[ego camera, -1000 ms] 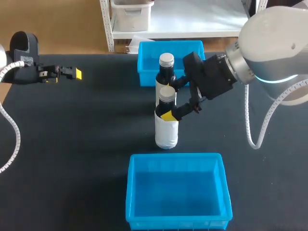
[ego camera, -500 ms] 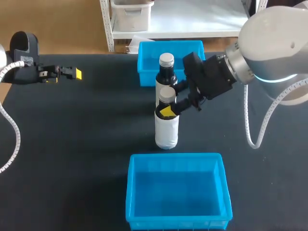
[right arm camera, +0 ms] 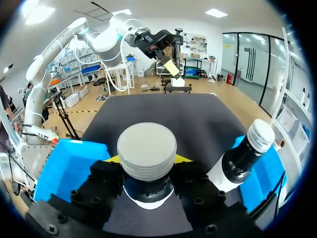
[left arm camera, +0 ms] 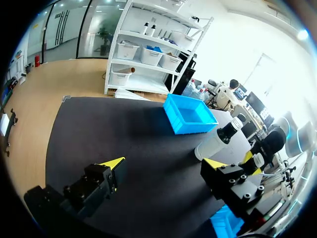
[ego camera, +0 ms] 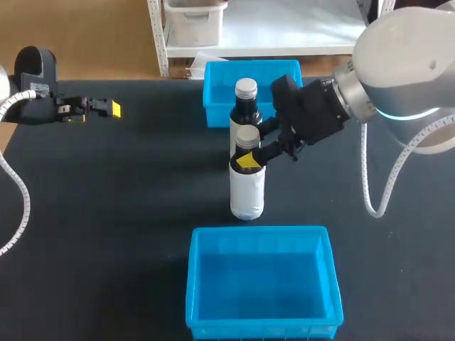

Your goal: Pick up the bottle, and place it in the far bin if it is heavy, or in the near bin if it is light.

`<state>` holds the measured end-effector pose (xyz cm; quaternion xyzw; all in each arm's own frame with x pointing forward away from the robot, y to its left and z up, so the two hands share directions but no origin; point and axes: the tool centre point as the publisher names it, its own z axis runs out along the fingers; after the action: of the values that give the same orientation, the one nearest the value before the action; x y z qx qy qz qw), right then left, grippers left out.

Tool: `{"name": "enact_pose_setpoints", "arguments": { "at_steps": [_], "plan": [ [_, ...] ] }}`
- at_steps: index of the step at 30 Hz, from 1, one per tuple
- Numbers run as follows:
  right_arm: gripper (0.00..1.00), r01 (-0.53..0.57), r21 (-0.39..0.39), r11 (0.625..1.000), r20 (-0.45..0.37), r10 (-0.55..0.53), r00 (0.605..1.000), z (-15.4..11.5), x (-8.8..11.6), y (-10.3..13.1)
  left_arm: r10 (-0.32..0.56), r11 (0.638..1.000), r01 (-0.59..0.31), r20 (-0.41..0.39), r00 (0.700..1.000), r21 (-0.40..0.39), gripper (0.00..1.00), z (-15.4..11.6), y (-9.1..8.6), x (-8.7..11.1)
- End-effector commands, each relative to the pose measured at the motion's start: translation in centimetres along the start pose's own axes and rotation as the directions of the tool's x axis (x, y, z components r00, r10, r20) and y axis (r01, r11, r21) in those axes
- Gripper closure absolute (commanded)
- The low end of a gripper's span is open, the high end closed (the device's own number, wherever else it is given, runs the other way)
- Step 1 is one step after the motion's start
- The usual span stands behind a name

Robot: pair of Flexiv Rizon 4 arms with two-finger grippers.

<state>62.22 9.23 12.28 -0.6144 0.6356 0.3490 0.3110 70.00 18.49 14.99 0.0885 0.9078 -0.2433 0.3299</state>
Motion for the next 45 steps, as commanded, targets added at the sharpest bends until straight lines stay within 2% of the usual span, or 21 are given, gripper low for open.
{"name": "enact_pose_setpoints", "arguments": {
  "at_steps": [1,12,19,27,45],
  "plan": [
    [1.00,0.006,0.018,1.000,0.002,-0.006,1.000,-1.1,-0.2,0.2,0.000,1.000,0.000,0.000,1.000,0.000,0.00,0.0,0.0,0.0],
    [1.00,0.013,0.107,0.994,-0.025,-0.010,1.000,-6.0,-0.2,-0.8,0.000,1.000,0.000,0.000,1.000,0.000,0.00,0.0,0.0,0.0],
    [1.00,-0.013,0.159,0.987,-0.054,0.022,0.998,-9.3,1.2,-2.4,0.000,1.000,0.000,0.000,1.000,0.000,0.00,0.0,0.0,0.0],
    [1.00,-0.044,0.173,0.984,-0.044,0.052,0.998,-12.5,2.9,-4.2,0.000,1.000,0.000,0.000,1.000,0.000,0.00,0.0,0.0,0.0],
    [1.00,-0.082,0.274,0.958,-0.020,0.091,0.996,-17.5,3.9,-4.4,0.000,1.000,0.000,0.000,1.000,0.000,0.00,0.0,0.0,0.0]
  ]
}}
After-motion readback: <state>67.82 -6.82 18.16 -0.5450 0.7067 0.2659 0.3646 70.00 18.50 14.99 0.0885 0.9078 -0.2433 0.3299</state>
